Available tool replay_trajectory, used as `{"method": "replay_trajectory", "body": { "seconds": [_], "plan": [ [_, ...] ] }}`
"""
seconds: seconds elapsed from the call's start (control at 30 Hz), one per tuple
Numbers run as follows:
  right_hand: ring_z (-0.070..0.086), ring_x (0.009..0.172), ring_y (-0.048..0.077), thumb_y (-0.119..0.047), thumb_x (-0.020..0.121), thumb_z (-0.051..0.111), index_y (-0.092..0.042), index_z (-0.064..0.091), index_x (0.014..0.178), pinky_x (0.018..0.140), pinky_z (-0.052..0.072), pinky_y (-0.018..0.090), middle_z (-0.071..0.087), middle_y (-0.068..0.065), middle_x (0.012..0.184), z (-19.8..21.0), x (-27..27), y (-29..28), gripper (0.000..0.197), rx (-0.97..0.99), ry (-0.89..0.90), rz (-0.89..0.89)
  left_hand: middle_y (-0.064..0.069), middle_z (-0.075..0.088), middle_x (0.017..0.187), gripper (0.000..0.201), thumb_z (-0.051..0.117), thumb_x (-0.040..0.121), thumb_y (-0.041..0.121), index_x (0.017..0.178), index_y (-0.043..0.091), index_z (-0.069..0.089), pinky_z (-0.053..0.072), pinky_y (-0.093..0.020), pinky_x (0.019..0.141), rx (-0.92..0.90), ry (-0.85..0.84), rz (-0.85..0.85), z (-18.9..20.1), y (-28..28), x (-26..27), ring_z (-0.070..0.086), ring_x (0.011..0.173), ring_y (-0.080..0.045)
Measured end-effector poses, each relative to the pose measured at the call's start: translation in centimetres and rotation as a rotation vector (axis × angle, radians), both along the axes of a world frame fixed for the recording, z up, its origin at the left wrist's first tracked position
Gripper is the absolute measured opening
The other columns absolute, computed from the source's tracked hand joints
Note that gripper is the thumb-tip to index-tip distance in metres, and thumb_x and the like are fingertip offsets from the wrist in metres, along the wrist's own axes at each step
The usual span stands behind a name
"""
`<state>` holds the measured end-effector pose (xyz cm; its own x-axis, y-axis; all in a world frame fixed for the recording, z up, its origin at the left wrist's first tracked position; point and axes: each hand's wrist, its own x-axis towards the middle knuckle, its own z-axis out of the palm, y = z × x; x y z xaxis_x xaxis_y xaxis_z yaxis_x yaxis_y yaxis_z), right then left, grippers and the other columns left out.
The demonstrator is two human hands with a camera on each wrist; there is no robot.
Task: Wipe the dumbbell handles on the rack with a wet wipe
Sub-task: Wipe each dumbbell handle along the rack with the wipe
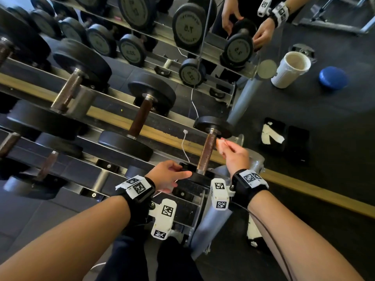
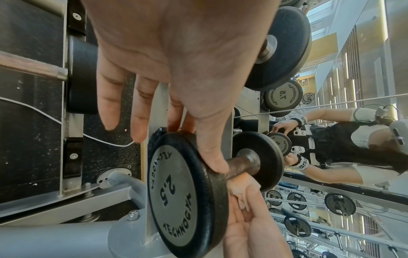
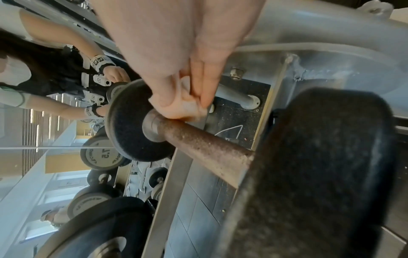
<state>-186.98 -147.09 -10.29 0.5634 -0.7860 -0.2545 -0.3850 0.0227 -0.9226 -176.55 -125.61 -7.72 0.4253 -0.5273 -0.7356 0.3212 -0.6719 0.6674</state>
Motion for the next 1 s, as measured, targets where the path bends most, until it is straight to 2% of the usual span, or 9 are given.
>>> {"method": "replay_trajectory", "body": {
  "seconds": [0.1,0.23,0.3,0.37,0.5,0.63,0.7,0.83,1.0],
  "plan": [
    [0.073,0.089,0.012,-0.015,0.092,0.068,-0.028,0.076,0.094,0.077,0.057,0.020,0.077,0.002,0.094,0.5,0.1,1.2,0.015,0.112,-0.124,0.055,0.002,0.068,0.108,0.039,0.078,0.080,0.043,0.111,0.026,0.060,0.058,-0.025,0.061,0.004,-0.008,-0.021,-0.2,0.1,0.1,0.069,0.081,-0.010],
    [0.072,0.093,0.009,-0.008,0.091,0.067,-0.019,0.074,0.090,0.078,0.057,0.019,0.076,-0.005,0.098,-0.1,-2.2,2.2,0.013,0.113,0.012,0.192,0.002,0.068,0.110,0.039,0.077,0.081,0.043,0.111,0.027,0.060,0.058,-0.027,0.064,0.004,-0.010,-0.026,-0.3,0.1,0.2,0.070,0.088,-0.013],
    [0.072,0.093,0.010,0.000,0.090,0.064,-0.013,0.070,0.085,0.074,0.057,0.019,0.076,0.000,0.100,-0.3,-3.0,2.2,0.015,0.204,0.025,0.240,0.002,0.067,0.111,0.040,0.077,0.081,0.043,0.112,0.026,0.060,0.059,-0.029,0.068,0.004,-0.005,-0.031,-0.3,0.1,0.3,0.070,0.091,-0.014],
    [0.073,0.092,0.013,-0.002,0.090,0.065,-0.016,0.070,0.084,0.075,0.059,0.025,0.076,0.004,0.102,-0.1,-2.6,1.5,0.017,0.215,0.026,0.201,0.001,0.067,0.111,0.042,0.077,0.080,0.043,0.114,0.025,0.059,0.059,-0.029,0.069,0.004,-0.003,-0.038,-0.2,0.1,0.3,0.070,0.092,-0.014],
    [0.071,0.092,0.015,-0.015,0.090,0.068,-0.029,0.070,0.082,0.085,0.060,0.040,0.074,-0.004,0.091,0.8,0.5,-0.6,0.017,0.023,-0.015,0.026,0.001,0.067,0.111,0.042,0.077,0.080,0.044,0.114,0.026,0.059,0.057,-0.025,0.064,0.003,-0.003,-0.040,0.0,0.1,0.3,0.069,0.091,-0.014],
    [0.069,0.084,0.001,-0.022,0.089,0.071,-0.034,0.069,0.079,0.077,0.055,0.026,0.073,-0.015,0.084,1.1,0.8,0.7,0.016,-0.162,0.063,0.126,0.002,0.066,0.111,0.043,0.077,0.080,0.044,0.114,0.025,0.059,0.057,-0.026,0.064,0.006,-0.001,-0.033,0.0,0.1,0.3,0.069,0.089,-0.013],
    [0.068,0.084,-0.005,-0.021,0.088,0.072,-0.032,0.069,0.080,0.075,0.052,0.019,0.073,-0.020,0.087,0.7,-0.6,2.0,0.014,-0.136,0.101,0.178,0.002,0.066,0.111,0.044,0.077,0.080,0.043,0.115,0.025,0.059,0.057,-0.025,0.064,0.002,0.000,-0.032,-0.1,0.1,0.3,0.069,0.089,-0.013],
    [0.072,0.086,0.003,-0.016,0.086,0.075,-0.022,0.070,0.080,0.080,0.058,0.028,0.076,-0.010,0.089,0.5,-1.8,1.7,0.010,0.023,0.121,0.242,0.002,0.067,0.111,0.043,0.077,0.081,0.044,0.115,0.024,0.059,0.056,-0.022,0.058,-0.001,-0.008,-0.034,-0.1,0.0,0.3,0.069,0.089,-0.013],
    [0.072,0.091,0.020,-0.013,0.090,0.069,-0.025,0.065,0.083,0.088,0.058,0.046,0.074,0.002,0.092,0.6,1.7,-0.9,0.015,0.002,0.083,0.024,0.004,0.067,0.107,0.038,0.078,0.080,0.043,0.109,0.026,0.060,0.055,-0.022,0.056,0.003,0.010,-0.003,-0.1,0.0,0.2,0.070,0.087,-0.013]
  ]
}}
